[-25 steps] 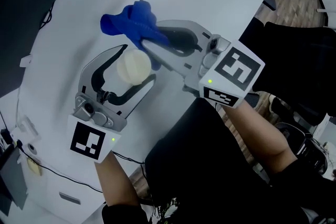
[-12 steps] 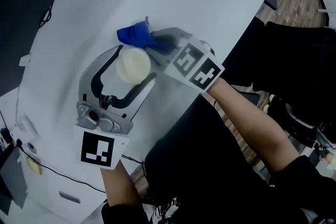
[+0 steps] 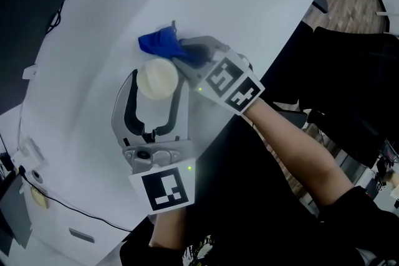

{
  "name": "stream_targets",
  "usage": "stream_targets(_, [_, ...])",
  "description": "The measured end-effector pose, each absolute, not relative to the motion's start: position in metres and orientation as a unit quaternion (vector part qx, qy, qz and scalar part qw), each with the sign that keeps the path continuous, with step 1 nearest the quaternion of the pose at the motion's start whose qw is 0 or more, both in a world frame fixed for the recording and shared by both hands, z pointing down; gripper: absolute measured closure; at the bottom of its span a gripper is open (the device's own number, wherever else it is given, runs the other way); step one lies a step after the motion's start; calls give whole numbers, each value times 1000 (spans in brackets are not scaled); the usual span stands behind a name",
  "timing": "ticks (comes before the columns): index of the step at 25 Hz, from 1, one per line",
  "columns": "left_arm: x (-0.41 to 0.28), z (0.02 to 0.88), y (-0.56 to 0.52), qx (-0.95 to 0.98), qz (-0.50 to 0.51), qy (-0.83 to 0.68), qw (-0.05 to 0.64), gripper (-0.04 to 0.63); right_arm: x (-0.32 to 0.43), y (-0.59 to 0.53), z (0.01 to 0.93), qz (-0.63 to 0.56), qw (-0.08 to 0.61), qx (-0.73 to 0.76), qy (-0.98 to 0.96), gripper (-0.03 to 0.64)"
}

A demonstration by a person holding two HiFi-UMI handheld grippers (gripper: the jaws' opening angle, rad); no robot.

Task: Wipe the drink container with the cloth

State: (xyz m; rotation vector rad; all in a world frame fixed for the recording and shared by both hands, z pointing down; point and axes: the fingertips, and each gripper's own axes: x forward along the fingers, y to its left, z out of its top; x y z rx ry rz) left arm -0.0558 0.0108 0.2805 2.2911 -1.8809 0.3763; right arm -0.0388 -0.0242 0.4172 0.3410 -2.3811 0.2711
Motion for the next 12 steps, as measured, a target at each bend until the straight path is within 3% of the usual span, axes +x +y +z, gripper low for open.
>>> stream_targets(3, [-52, 282, 13, 803, 119, -580, 64, 319, -32, -24, 401, 116, 338, 140, -923, 555])
stream_targets(9, [-59, 286, 19, 913, 101, -393, 44, 331, -24, -30, 268, 177, 149, 156, -960, 555])
stream_targets(12, [-58, 283, 18, 930, 90, -355, 41, 331, -28, -20, 245, 188, 118, 128, -967, 555])
